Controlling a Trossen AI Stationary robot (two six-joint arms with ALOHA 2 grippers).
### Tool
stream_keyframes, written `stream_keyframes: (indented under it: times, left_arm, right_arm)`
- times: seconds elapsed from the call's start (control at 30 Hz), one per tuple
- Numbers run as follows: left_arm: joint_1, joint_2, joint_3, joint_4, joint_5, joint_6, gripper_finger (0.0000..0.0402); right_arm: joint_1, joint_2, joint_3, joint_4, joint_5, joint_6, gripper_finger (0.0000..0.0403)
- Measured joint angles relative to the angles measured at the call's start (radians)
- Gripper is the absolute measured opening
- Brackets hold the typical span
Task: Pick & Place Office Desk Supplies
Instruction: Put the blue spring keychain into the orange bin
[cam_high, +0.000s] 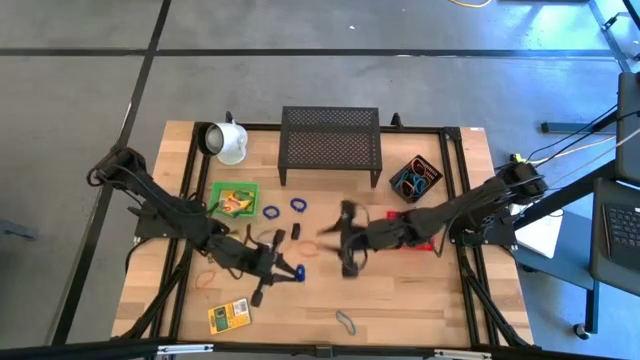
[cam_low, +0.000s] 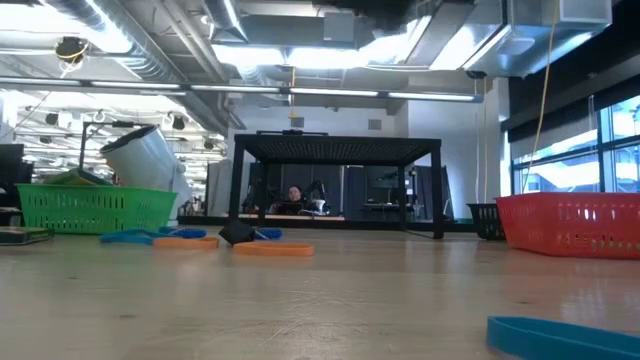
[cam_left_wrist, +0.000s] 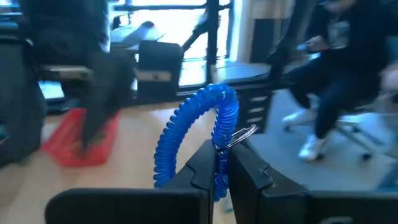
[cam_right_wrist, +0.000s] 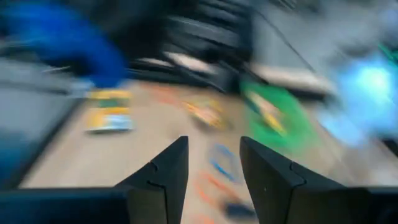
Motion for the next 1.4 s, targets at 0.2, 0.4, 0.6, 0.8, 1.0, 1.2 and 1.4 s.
stream_keyframes:
  times: [0.2,0.4,0.6,0.8,1.0,1.2,1.4]
  left_arm:
    - [-0.014,0.040,0.001,0.055,0.166,-0.038,0.0023]
    - [-0.013,0.099,0.001,0.136,0.213,-0.042,0.0024]
    - [0.027,0.142,0.001,0.203,0.213,-0.018,0.0024]
    - [0.071,0.145,0.002,0.223,0.213,-0.018,0.0024]
    - [0.097,0.145,0.002,0.228,0.213,-0.018,0.0024]
    - [0.104,0.144,0.002,0.242,0.212,-0.018,0.0024]
    - [0.104,0.143,0.002,0.284,0.212,0.014,0.0024]
  right_arm:
    - [0.007,0.108,0.000,0.325,-0.345,-0.299,0.0146]
    - [0.007,0.135,0.000,0.400,-0.409,-0.351,0.0146]
    - [0.005,0.135,0.000,0.408,-0.500,-0.308,0.0146]
    - [0.006,0.135,0.000,0.408,-0.644,-0.310,0.0146]
    - [0.005,0.135,0.000,0.419,-0.607,-0.317,0.0146]
    - [0.005,0.135,0.000,0.419,-0.556,-0.318,0.0146]
    - [0.005,0.135,0.000,0.420,-0.556,-0.312,0.0145]
